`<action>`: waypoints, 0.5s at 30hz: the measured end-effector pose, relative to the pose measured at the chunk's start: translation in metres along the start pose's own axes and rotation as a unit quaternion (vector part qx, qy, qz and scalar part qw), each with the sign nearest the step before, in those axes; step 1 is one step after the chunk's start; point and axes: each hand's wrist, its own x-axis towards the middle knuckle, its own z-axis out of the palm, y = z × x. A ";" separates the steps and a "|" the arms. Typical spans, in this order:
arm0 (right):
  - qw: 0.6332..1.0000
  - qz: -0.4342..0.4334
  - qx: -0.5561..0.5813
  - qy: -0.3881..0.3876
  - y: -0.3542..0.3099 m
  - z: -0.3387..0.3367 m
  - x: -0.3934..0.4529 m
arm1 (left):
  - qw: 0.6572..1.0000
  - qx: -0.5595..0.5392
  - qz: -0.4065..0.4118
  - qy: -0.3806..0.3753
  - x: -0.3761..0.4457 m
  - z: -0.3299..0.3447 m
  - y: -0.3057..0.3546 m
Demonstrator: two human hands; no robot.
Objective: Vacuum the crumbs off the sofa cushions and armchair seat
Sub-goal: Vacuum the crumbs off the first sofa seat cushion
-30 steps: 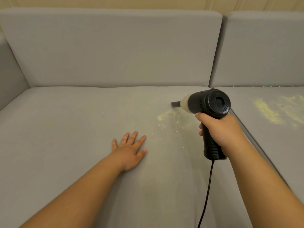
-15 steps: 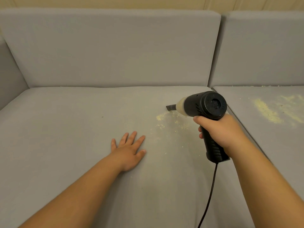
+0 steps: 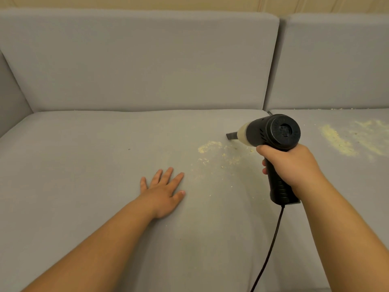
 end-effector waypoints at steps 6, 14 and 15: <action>0.999 0.007 0.004 0.036 0.001 0.002 -0.001 | 1.000 -0.003 0.003 0.008 -0.001 0.000 0.000; 0.999 0.004 0.008 0.041 0.000 -0.005 0.000 | 1.000 -0.004 0.002 0.008 0.000 0.002 -0.001; 0.999 0.004 0.006 0.036 0.000 -0.005 0.001 | 1.000 -0.004 0.002 0.009 0.000 0.002 0.000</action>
